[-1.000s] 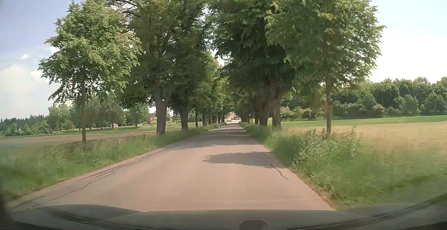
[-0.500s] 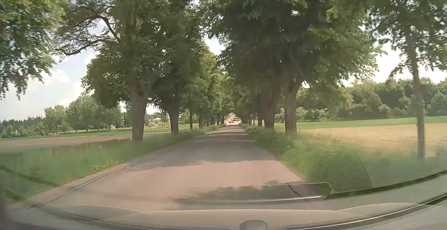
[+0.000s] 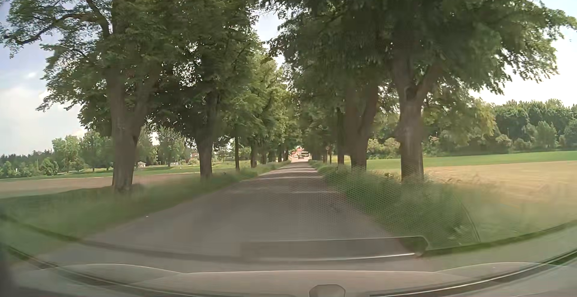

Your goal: Follow the waypoints while adhering to traffic rules and regulations

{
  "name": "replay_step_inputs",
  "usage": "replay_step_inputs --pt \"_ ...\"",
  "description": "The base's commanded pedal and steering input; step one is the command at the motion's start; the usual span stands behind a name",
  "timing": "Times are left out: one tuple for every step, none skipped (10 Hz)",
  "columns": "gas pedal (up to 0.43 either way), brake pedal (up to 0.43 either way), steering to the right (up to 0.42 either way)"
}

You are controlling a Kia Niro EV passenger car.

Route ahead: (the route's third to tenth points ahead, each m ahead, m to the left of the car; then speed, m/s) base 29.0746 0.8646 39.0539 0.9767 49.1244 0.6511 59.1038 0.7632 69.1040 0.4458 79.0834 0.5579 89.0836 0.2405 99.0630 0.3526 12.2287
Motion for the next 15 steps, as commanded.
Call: replay_step_inputs --pt "0.138 0.0 -0.002" --pt "0.138 0.0 -0.003" --pt "0.138 0.0 -0.006" --pt "0.138 0.0 -0.007" --pt "0.138 0.0 -0.006" --pt "0.138 0.0 -0.004" --pt "0.138 0.0 -0.004" --pt "0.138 0.0 -0.004" --pt "0.138 0.0 -0.004" --pt "0.138 0.0 -0.006" --pt "0.138 0.0 -0.005" --pt "0.138 0.0 -0.006" --pt "0.138 0.0 -0.008" --pt "0.138 0.0 -0.009" --pt "0.138 0.0 -0.009"
